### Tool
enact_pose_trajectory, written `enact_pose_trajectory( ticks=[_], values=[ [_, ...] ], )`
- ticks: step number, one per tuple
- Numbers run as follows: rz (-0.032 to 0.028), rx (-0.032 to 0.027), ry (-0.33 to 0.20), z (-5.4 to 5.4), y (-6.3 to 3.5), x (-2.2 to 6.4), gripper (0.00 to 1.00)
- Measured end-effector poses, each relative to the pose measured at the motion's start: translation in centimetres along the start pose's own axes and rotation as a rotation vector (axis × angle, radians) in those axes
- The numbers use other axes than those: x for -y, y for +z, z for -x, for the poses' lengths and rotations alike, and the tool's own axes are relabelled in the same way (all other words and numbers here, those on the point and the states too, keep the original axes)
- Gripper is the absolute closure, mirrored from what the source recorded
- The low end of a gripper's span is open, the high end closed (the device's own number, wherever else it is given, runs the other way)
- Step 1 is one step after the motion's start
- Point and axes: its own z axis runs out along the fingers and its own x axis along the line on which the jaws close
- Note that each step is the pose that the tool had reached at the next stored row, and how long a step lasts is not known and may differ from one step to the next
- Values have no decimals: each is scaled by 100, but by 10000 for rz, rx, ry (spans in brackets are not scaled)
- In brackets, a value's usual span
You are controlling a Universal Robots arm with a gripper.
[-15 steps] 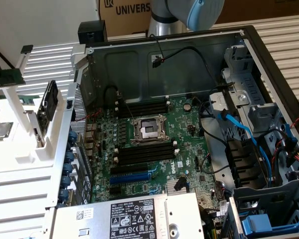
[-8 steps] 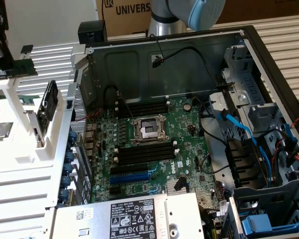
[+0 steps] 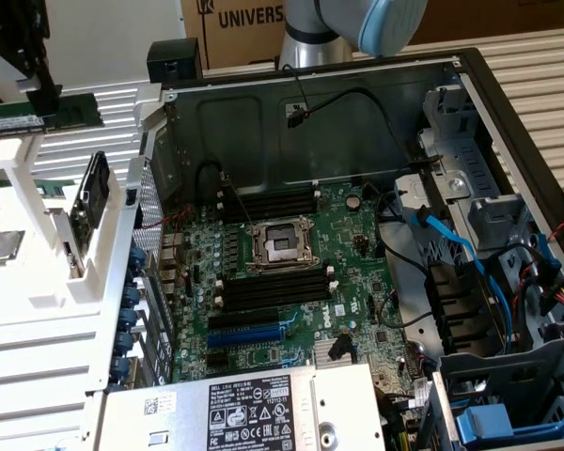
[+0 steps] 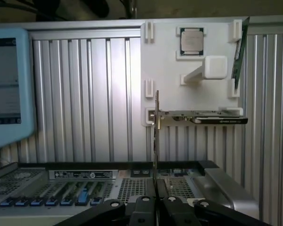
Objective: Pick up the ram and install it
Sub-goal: 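Pick up the ram and move it above insertion slot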
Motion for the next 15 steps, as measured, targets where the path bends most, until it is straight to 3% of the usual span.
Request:
enact_pose_trajectory(
  ticks=[9, 15],
  values=[
    [8, -1, -1, 14, -44, 409, 87],
    [43, -1, -2, 21, -45, 623, 87]
  ],
)
